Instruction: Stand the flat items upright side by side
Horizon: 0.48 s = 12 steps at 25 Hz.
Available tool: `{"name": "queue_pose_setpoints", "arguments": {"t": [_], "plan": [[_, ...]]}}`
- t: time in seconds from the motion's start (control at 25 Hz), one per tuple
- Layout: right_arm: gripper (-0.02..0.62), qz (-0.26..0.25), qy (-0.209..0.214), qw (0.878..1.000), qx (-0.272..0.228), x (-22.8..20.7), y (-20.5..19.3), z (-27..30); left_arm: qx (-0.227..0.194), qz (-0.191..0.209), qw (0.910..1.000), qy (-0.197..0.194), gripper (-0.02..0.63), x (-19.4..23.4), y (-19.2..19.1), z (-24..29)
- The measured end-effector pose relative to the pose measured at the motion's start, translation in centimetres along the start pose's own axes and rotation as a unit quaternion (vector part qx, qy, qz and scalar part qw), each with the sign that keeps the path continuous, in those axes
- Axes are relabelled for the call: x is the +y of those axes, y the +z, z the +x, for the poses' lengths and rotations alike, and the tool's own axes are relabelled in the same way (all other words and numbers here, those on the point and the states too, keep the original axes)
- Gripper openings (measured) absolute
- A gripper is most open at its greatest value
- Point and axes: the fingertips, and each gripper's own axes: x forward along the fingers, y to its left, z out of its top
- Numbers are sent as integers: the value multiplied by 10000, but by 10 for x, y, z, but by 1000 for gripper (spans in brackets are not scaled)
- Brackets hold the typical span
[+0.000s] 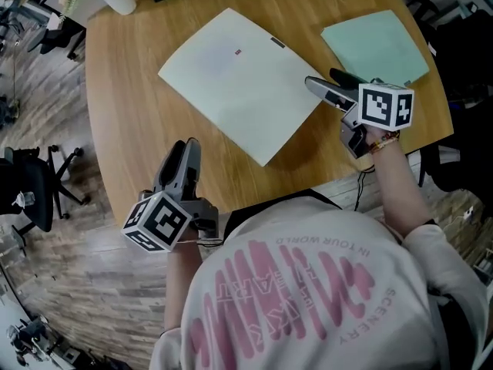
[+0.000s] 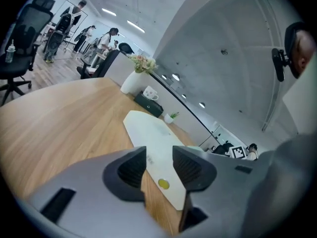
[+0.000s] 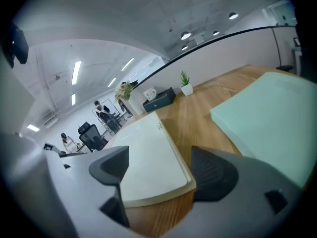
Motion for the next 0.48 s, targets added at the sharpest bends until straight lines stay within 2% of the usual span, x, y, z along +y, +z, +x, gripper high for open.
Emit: {"name": "queue_pose_setpoints", "arguments": {"t": [0.2,0.32,0.48], "plan": [[398,-705,-68,9955,627,-6,10,20,365,-252,9989,146,298,13,-1,39],[402,-848,93,9930,817,-3,22,40,712,-383,9967,21,341,15,-7,62],[416,-810,469,9898,1074,10,31,76,1095,-526,9920,-340,350,11,-13,87]]}}
